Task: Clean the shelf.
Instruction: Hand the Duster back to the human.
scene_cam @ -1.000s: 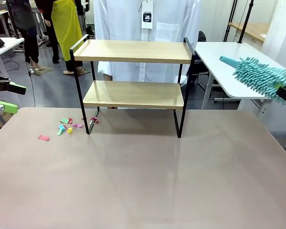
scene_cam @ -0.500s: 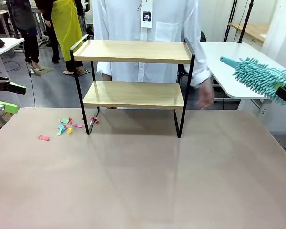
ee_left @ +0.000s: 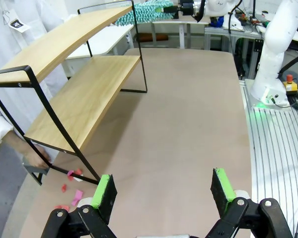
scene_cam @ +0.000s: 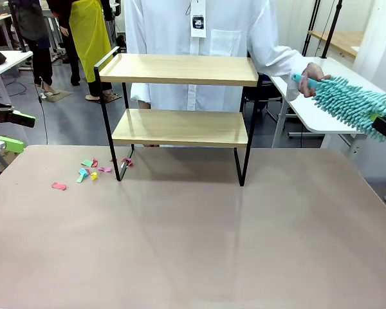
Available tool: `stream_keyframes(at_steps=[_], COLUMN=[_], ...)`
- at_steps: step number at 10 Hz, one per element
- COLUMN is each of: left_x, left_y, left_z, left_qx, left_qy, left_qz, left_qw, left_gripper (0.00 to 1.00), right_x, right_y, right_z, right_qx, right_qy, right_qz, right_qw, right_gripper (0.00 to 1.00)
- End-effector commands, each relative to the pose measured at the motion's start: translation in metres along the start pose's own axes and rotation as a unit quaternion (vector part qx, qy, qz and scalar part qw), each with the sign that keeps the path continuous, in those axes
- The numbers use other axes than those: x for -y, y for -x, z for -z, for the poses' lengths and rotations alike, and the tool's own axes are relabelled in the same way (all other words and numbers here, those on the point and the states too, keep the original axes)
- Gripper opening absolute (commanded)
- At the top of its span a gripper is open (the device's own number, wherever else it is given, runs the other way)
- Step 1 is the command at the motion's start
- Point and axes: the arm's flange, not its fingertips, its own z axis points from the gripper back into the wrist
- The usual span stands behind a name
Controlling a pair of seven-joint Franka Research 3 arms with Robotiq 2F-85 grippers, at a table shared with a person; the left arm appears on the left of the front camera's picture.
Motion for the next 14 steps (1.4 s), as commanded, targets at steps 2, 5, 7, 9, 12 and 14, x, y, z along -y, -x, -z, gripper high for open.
stream_keyframes(at_steps=[2,5,7,9,12,14], left_x=[-0.002,-0.002,-0.002,-0.002,-0.002,-0.002], left_y=[0.0,0.0,0.0,0.0,0.0,0.0], left_z=[0.001,0.001,0.001,0.001,0.001,0.001], left_qx=[0.014,0.014,0.014,0.014,0.014,0.014], left_qy=[-0.001,-0.001,-0.001,-0.001,-0.001,-0.001], left_qz=[0.01,0.01,0.01,0.01,0.01,0.01], left_qw=[1.0,1.0,1.0,1.0,1.0,1.0], left_gripper=[1.0,1.0,1.0,1.0,1.0,1.0], right_x=[-0.001,-0.001,-0.002,-0.004,-0.018,-0.002], right_y=[-0.002,0.002,0.0,-0.022,-0.098,-0.157], right_z=[0.001,-0.001,-0.001,-0.01,-0.034,-0.053], right_qx=[-0.001,-0.004,-0.001,0.013,0.092,0.166], right_qy=[0.002,0.001,0.0,-0.03,-0.061,-0.064], right_qz=[0.001,-0.001,0.008,0.049,0.079,0.147], right_qw=[1.0,1.0,1.0,0.998,0.991,0.973], right_gripper=[0.17,1.0,1.0,1.0,1.0,1.0])
